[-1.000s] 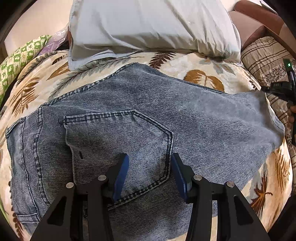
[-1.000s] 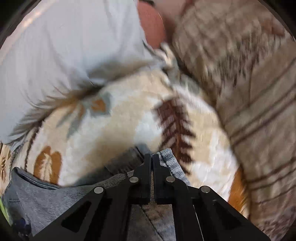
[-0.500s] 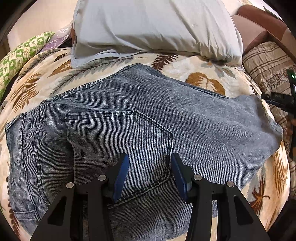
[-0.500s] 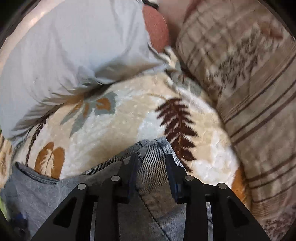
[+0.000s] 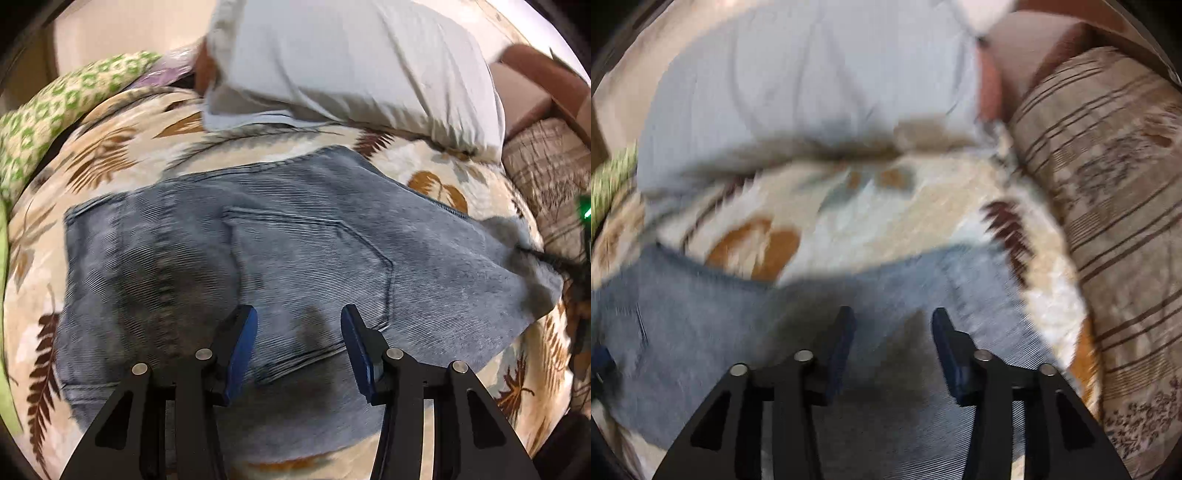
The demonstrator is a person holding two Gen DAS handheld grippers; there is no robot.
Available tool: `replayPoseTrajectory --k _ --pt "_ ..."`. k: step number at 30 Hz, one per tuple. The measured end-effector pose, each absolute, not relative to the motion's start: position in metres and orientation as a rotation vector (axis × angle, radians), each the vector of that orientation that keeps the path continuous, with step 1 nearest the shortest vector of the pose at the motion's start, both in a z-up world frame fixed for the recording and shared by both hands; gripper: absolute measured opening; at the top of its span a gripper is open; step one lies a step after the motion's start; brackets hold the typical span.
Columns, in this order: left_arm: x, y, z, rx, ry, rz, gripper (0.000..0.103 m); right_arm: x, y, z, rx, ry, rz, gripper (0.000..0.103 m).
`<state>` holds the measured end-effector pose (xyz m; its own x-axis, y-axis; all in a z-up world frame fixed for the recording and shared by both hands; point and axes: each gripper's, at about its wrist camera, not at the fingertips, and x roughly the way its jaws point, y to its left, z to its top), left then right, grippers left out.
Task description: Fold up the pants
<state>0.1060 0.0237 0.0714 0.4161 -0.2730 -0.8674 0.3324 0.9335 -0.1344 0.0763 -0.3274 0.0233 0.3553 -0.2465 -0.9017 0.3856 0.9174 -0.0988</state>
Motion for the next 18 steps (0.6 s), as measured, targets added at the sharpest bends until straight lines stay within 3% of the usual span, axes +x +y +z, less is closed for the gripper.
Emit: replayPoseTrajectory --k 2,9,18 --pt "0.102 0.039 0.079 0.042 1.064 -0.359 0.047 0.08 -0.318 0.008 0.111 1.202 -0.397 0.048" --pt "0.097 0.094 0.101 -0.004 1.025 -0.251 0.052 0.113 -0.273 0.044 0.102 1.087 -0.248 0.049" --pt "0.122 0.112 0.082 -0.071 1.057 -0.201 0.053 0.204 -0.179 0.033 0.098 1.095 0.037 0.049"
